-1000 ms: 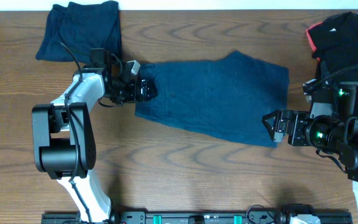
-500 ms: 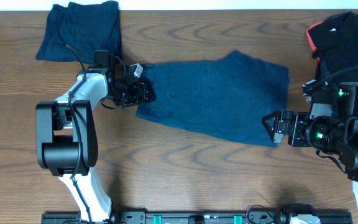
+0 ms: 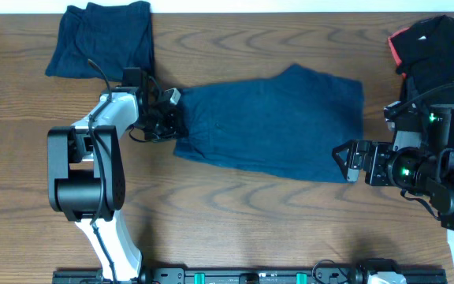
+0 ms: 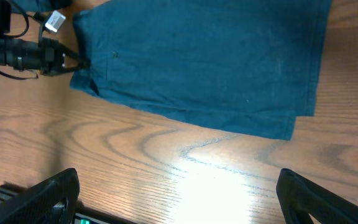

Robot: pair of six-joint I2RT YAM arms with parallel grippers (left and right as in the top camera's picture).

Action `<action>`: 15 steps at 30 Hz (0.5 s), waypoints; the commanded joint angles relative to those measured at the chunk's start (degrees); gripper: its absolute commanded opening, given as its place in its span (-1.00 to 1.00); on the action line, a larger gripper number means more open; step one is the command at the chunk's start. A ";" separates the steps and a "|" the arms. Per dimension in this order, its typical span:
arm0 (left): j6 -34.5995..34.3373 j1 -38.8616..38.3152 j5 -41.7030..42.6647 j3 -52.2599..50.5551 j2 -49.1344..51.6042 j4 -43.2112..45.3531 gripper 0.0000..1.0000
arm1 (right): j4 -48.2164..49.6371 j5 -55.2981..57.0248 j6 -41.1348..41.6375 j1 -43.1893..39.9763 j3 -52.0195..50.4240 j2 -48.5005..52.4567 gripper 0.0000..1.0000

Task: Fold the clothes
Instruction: 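Grip the shorts' left edge with the left gripper, right gripper repositions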

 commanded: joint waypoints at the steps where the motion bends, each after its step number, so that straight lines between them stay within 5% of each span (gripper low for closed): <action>1: -0.44 1.05 -10.71 2.08 -0.24 -4.63 -0.88 | -0.15 -0.66 -0.68 0.46 0.17 -0.02 0.98; 15: 3.63 -0.96 -16.39 19.17 -9.94 -26.86 -0.88 | 6.91 1.75 0.90 0.48 -5.11 7.21 0.95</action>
